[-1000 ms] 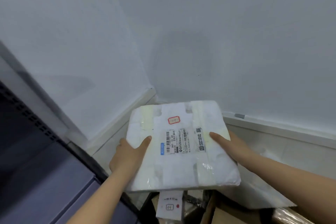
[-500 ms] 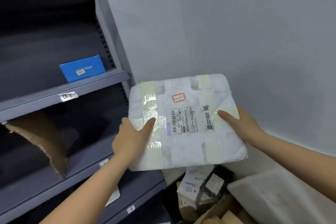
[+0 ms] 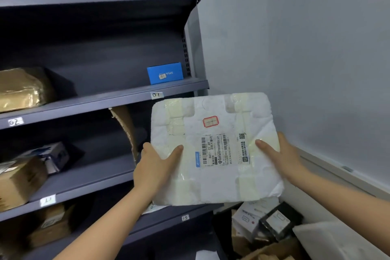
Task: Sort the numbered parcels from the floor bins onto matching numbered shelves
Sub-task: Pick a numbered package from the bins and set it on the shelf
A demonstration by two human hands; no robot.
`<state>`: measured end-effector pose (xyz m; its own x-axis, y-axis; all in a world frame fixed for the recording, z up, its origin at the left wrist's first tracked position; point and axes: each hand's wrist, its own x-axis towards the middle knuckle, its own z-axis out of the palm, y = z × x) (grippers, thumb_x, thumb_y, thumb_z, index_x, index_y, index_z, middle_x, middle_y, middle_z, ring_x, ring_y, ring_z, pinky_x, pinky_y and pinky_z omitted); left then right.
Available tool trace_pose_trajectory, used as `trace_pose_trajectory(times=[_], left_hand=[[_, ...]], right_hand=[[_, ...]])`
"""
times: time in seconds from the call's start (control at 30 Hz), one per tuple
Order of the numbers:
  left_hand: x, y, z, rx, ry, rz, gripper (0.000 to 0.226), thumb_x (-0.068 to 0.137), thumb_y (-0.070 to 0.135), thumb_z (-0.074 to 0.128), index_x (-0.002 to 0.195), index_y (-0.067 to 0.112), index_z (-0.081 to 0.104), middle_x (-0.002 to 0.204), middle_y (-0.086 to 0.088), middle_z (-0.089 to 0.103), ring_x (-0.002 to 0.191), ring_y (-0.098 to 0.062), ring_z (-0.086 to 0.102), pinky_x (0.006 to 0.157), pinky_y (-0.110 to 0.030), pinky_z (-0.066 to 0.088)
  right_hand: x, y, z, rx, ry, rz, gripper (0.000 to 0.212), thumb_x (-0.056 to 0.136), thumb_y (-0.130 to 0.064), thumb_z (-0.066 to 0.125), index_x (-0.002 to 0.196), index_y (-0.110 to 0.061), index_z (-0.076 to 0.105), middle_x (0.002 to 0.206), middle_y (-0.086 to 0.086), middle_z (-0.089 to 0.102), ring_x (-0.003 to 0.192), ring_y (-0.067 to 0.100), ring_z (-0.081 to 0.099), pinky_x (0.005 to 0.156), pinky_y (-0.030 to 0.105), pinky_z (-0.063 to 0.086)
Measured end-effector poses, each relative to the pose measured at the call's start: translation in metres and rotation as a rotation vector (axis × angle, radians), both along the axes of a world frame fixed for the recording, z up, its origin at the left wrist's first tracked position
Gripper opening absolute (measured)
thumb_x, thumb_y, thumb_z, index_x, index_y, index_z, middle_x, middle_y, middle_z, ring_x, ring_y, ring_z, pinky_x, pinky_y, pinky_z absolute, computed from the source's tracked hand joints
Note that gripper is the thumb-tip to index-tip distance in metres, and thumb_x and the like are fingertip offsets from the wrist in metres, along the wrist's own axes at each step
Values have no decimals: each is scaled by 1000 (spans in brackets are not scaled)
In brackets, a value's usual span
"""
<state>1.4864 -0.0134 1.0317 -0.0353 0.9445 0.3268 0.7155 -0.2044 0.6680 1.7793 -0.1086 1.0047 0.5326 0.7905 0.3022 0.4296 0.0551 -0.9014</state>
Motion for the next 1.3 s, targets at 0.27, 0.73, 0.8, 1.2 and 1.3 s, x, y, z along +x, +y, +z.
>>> trace_pose_trajectory(times=[0.27, 0.73, 0.8, 1.2, 1.3], left_hand=[[-86, -12, -19, -48, 23, 38, 72, 73, 79, 52, 113, 20, 37, 111, 8, 51, 88, -15, 59, 69, -35, 48], [-296, -47, -23, -101, 5, 210, 83, 71, 82, 51, 124, 21, 34, 122, 4, 54, 103, -22, 61, 86, -42, 52], [-327, -59, -25, -101, -17, 239, 93, 64, 89, 47, 129, 24, 37, 124, 7, 55, 103, -20, 61, 86, -40, 50], [-495, -139, -38, -161, -18, 612, 92, 69, 83, 52, 130, 16, 34, 121, 2, 52, 103, -23, 60, 84, -41, 50], [-532, -156, -42, -173, -22, 667, 86, 73, 79, 52, 127, 15, 35, 117, 2, 50, 99, -22, 58, 82, -40, 51]], right_hand=[[-75, 7, -20, -46, -3, 71, 89, 51, -86, 52, 125, -36, 47, 108, -17, 63, 95, 12, 63, 83, 40, 52], [-264, 41, -35, -107, 7, 317, 78, 63, -84, 59, 125, -37, 47, 110, -14, 64, 98, 15, 63, 86, 44, 52], [-296, 43, -34, -113, 9, 349, 61, 78, -69, 62, 126, -34, 47, 105, -14, 63, 93, 12, 61, 78, 36, 50], [-486, 56, -37, -173, -38, 633, 57, 85, -57, 60, 133, -31, 44, 105, -6, 62, 97, 23, 61, 84, 42, 49], [-531, 63, -37, -201, -55, 724, 57, 85, -58, 60, 133, -32, 44, 106, -4, 62, 94, 23, 61, 80, 39, 48]])
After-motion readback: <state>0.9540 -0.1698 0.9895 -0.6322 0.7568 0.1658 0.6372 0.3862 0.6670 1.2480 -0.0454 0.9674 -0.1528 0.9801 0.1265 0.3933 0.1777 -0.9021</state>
